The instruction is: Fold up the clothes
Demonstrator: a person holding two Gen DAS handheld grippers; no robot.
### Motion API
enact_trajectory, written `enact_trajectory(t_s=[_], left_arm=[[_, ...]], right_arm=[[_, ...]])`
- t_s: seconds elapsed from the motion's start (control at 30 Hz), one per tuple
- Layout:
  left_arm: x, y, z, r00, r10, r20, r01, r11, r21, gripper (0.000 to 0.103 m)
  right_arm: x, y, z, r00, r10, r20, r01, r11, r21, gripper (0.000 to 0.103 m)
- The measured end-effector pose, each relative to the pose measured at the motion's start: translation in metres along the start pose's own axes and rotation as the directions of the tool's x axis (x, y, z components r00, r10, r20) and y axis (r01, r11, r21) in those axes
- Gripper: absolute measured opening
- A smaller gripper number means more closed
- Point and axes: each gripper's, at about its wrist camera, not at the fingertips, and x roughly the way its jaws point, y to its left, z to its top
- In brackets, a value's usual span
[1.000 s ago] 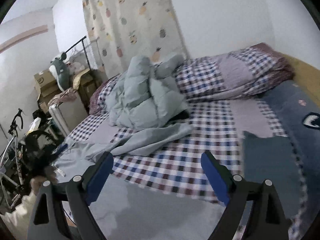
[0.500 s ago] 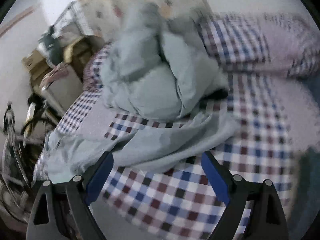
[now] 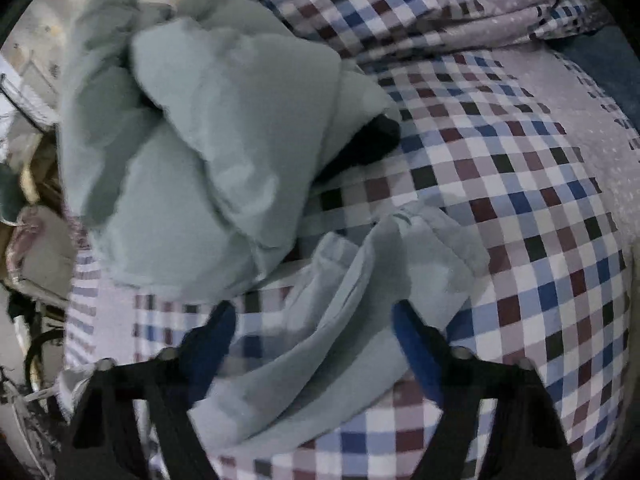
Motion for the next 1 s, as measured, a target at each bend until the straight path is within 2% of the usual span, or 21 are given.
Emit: enact_trajectory(t_s=[0.13,0.17,0.2,0.27,0.37,0.43,0.47,0.57,0.6,0.67,0.77,0.8,0.9,1.0], left_arm=[[-0.002,0.004,0.003,1.0,-0.002,0.008,0.003,1.0,-0.016,0.089],[-0.003,0.005,0.004,1.0,0.001,0.011,0.0,1.0,-0.02,0.089],[-0.004,0.007,0.005,1.0,0.003,0.015,-0.002,1.0,-0.024,0.089],[-0.006,0.009,0.006,1.0,0.006,0.021,-0.005,0.999,-0.032,0.089],[-0.008,0.011,0.008,1.0,-0.008,0.028,0.01,0.999,-0.051,0.089],[-0.01,0.012,0.009,0.999,-0.024,0.034,0.026,0.998,-0.063,0.089],[-0.011,0.012,0.009,0.999,-0.031,0.039,0.033,0.997,-0.066,0.089],[-0.02,0.009,0.011,0.994,-0.074,0.075,0.079,0.994,-0.07,0.089],[-0.024,0.007,0.012,0.993,-0.088,0.084,0.093,0.994,-0.065,0.089],[-0.031,0.004,0.014,0.99,-0.105,0.092,0.111,0.992,-0.056,0.089],[-0.037,0.004,0.015,0.99,-0.096,0.102,0.101,0.994,-0.043,0.089],[-0.039,0.005,0.015,0.99,-0.094,0.104,0.1,0.994,-0.05,0.089],[-0.043,0.011,0.016,0.99,-0.091,0.109,0.1,0.992,-0.076,0.089],[-0.046,0.014,0.016,0.991,-0.084,0.101,0.093,0.992,-0.085,0.089]], right_arm=[[0.026,-0.006,0.008,0.998,-0.062,-0.03,0.063,0.998,0.012,0.056],[0.032,-0.007,0.009,0.997,-0.073,-0.037,0.074,0.997,0.013,0.047],[0.033,-0.007,0.009,0.997,-0.075,-0.033,0.075,0.997,0.008,0.03],[0.033,-0.007,0.008,0.997,-0.074,-0.02,0.074,0.997,-0.004,0.008],[0.001,0.01,0.004,0.997,-0.004,0.078,0.012,0.995,-0.1,0.003],[-0.031,0.02,-0.001,0.987,0.073,0.14,-0.051,0.987,-0.155,0.003],[-0.053,0.022,-0.009,0.976,0.123,0.18,-0.089,0.978,-0.186,0.003],[-0.122,0.022,-0.04,0.921,0.265,0.284,-0.184,0.942,-0.28,0.003],[-0.143,0.018,-0.055,0.905,0.293,0.307,-0.199,0.932,-0.303,0.003],[-0.168,-0.002,-0.094,0.892,0.308,0.331,-0.2,0.925,-0.323,0.003],[-0.179,-0.034,-0.15,0.907,0.284,0.311,-0.187,0.933,-0.308,0.003],[-0.176,-0.048,-0.17,0.922,0.256,0.292,-0.169,0.941,-0.292,0.003],[-0.153,-0.084,-0.213,0.964,0.175,0.2,-0.127,0.964,-0.233,0.005],[-0.127,-0.106,-0.246,0.99,0.108,0.09,-0.09,0.978,-0.188,0.009]])
